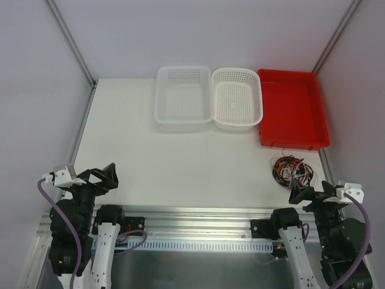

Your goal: Untangle the cables

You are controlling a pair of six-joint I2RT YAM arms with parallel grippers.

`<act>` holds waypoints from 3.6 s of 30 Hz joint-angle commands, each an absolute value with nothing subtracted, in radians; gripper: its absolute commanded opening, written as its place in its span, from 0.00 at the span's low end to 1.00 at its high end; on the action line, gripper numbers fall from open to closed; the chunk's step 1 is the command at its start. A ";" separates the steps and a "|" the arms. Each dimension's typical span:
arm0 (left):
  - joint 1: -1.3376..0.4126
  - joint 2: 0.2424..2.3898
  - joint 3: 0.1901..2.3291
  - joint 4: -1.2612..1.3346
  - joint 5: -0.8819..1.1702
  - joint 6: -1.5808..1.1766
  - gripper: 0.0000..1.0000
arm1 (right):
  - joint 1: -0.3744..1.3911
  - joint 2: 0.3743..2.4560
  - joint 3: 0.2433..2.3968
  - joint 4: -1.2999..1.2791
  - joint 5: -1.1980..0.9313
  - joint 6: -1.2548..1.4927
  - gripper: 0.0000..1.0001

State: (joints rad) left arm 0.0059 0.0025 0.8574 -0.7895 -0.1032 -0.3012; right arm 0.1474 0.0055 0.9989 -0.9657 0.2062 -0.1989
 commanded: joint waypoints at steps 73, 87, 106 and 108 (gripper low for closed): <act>0.005 0.327 0.528 -0.460 0.502 -0.379 0.99 | 1.072 1.611 1.193 -0.509 0.112 0.068 0.32; -0.079 0.504 0.479 -0.410 0.594 -0.606 0.99 | 1.074 1.344 1.135 -0.514 0.149 0.097 0.74; -0.689 0.977 0.545 -0.169 0.075 -0.833 0.92 | 0.982 1.244 0.821 -0.239 0.140 0.259 0.63; -0.713 1.021 0.566 -0.152 0.049 -0.845 0.90 | 0.956 1.262 0.796 -0.175 0.112 0.262 0.63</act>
